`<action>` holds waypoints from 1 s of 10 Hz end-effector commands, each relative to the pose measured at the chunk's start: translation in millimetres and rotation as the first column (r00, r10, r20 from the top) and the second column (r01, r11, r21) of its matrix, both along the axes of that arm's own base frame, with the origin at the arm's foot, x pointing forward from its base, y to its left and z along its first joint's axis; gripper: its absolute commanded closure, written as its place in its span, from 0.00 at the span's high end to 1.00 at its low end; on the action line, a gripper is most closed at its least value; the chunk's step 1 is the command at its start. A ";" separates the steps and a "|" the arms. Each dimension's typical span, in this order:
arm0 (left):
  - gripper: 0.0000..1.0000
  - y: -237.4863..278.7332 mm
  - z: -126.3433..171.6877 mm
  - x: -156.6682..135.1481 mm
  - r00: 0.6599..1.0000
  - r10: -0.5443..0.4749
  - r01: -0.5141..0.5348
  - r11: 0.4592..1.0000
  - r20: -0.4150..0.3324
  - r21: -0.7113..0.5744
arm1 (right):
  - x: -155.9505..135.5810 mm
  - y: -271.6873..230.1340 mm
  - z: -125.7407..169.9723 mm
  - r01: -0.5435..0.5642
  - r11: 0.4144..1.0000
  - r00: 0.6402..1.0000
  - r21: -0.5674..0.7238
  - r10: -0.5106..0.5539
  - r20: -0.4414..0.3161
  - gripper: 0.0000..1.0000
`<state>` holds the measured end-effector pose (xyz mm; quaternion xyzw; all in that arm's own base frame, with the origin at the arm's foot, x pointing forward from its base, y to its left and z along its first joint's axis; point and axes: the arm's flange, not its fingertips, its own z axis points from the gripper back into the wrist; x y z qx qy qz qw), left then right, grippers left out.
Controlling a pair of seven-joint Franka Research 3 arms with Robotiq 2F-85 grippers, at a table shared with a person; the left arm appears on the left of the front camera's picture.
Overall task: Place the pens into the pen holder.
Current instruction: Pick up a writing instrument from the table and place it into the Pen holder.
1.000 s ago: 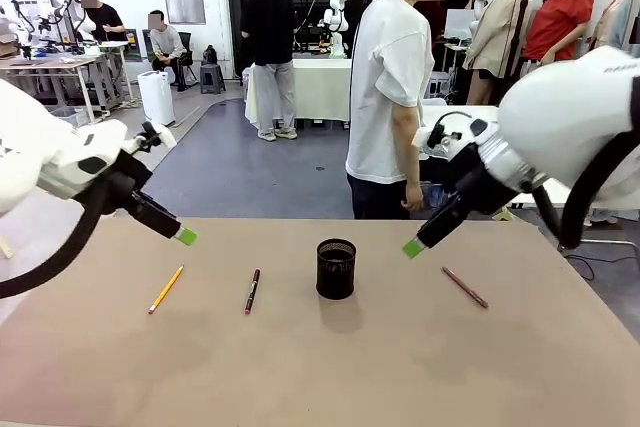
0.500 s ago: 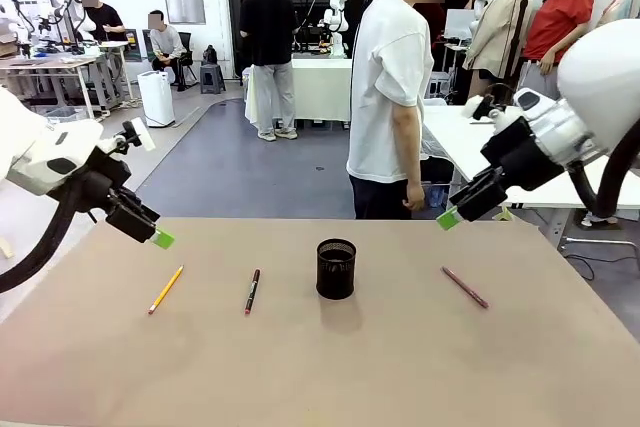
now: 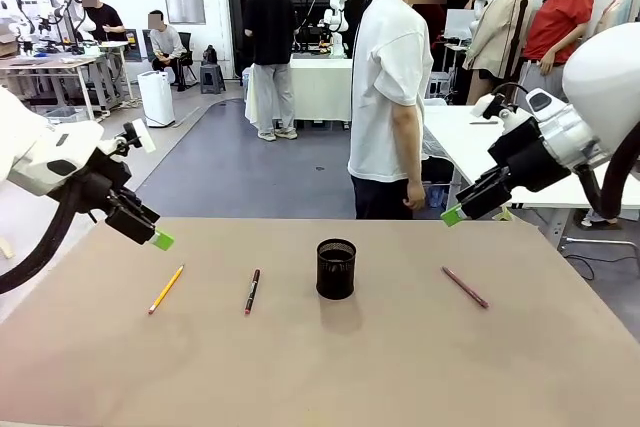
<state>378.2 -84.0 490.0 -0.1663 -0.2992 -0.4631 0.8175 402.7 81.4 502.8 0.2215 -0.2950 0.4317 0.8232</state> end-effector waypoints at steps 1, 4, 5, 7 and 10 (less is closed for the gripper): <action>1.00 -0.4 0.2 -0.1 1.000 -0.001 0.001 1.000 0.001 -0.001 | 1.5 -1.7 0.9 0.012 1.000 1.000 0.001 -0.012 0.013 1.00; 1.00 42.9 34.4 2.3 0.998 0.044 -0.039 0.993 0.050 -0.111 | 11.7 -39.8 44.8 -0.081 0.997 0.993 0.009 0.080 0.085 1.00; 1.00 53.7 43.6 1.7 0.997 0.042 -0.035 0.994 0.062 -0.103 | 11.0 -50.2 54.4 -0.090 0.996 0.991 0.005 0.089 0.103 1.00; 1.00 75.1 65.3 1.6 0.995 0.025 -0.016 0.996 0.100 -0.091 | 13.6 -72.3 84.7 -0.109 0.994 0.984 0.006 0.107 0.139 1.00; 1.00 95.1 99.7 5.4 0.994 -0.011 0.015 0.999 0.112 -0.037 | 20.1 -97.3 118.6 -0.085 0.996 0.979 0.015 0.081 0.188 1.00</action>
